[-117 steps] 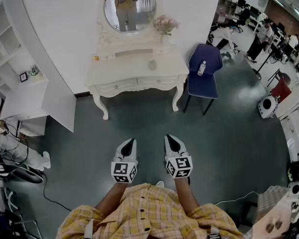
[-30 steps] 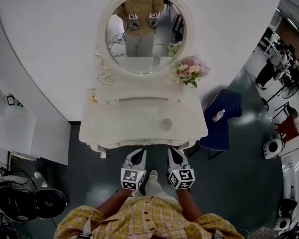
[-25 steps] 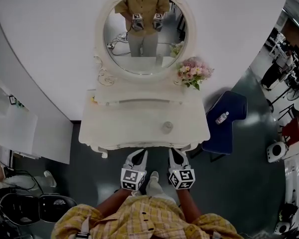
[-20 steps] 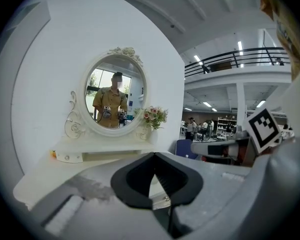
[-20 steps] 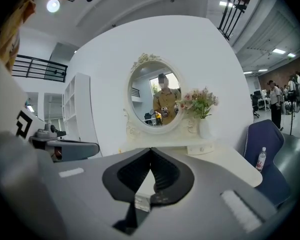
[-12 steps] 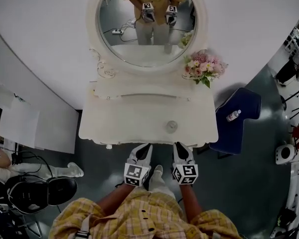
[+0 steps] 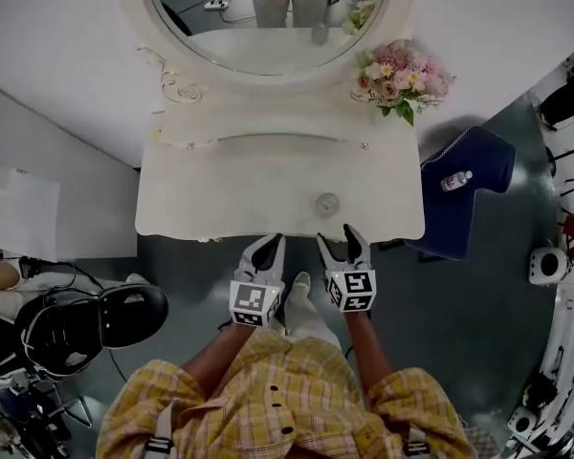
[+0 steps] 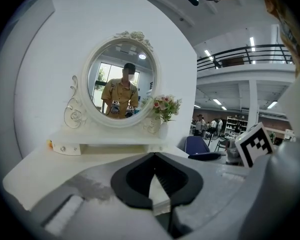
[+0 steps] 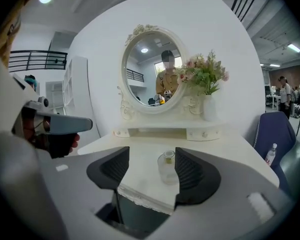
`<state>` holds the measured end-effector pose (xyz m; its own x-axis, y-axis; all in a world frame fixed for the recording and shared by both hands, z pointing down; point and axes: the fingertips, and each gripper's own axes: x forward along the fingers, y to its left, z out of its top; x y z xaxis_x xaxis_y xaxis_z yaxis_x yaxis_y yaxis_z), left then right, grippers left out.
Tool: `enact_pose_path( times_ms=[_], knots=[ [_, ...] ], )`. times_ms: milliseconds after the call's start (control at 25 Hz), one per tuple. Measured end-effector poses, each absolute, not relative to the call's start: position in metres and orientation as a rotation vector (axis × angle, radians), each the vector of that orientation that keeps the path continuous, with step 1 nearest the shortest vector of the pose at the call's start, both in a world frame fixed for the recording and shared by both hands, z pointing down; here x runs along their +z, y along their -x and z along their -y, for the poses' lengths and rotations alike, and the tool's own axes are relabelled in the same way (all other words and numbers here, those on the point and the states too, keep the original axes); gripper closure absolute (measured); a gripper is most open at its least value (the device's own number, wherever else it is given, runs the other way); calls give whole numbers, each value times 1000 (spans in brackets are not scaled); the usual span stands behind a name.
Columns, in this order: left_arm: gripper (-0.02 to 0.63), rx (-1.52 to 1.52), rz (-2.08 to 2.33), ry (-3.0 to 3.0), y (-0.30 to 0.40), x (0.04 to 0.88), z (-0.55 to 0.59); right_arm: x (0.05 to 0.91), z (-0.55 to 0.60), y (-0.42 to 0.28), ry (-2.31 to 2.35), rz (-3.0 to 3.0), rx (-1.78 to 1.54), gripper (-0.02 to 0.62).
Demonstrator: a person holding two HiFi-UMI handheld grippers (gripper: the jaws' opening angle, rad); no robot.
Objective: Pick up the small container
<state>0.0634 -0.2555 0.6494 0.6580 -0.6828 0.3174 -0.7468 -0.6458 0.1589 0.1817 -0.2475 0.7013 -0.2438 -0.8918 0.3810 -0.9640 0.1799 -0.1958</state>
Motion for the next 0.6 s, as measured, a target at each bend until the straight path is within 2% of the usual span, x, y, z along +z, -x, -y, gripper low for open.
enact_pose_path(
  times_ms=[200,600],
  knots=[
    [606,343,1148,-2578,-73,663,256,732,268,-187,-1775,2229,606,257],
    [606,360,1171,-2527,-76,681,258,779,308,-193,-1733,2164,599,202]
  ],
)
